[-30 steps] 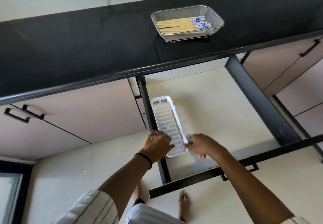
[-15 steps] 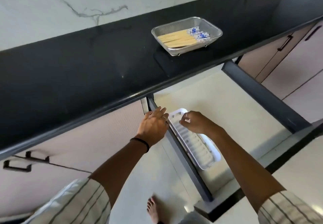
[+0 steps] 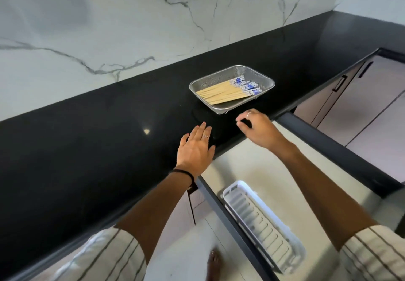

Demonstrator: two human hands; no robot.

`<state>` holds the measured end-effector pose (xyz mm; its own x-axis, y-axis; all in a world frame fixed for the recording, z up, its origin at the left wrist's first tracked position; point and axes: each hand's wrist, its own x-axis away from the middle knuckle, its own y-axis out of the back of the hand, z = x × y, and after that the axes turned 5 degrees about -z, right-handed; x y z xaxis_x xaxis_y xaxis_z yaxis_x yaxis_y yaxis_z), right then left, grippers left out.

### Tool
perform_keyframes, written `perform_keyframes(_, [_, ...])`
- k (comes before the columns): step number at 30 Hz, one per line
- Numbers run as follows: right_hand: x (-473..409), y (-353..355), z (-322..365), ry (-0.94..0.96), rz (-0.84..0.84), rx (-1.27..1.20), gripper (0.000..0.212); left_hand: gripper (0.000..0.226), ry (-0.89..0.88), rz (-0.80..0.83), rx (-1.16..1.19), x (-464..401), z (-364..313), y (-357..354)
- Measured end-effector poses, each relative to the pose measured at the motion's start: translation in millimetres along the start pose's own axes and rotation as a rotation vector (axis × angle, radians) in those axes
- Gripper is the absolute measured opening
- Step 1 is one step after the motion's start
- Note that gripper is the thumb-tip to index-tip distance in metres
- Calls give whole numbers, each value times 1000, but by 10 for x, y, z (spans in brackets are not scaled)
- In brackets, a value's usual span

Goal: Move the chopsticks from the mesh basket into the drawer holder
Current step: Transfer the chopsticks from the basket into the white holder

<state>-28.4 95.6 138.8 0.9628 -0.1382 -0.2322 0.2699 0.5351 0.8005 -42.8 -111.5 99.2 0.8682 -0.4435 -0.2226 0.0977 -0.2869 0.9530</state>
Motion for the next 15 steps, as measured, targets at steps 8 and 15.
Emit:
perform_keyframes(8, [-1031, 100, -253, -118, 16, 91, 23, 74, 102, 60, 173, -644, 150, -88])
perform_keyframes(15, [-1663, -107, -342, -200, 183, 304, 34, 91, 102, 83, 252, -1034, 276, -202])
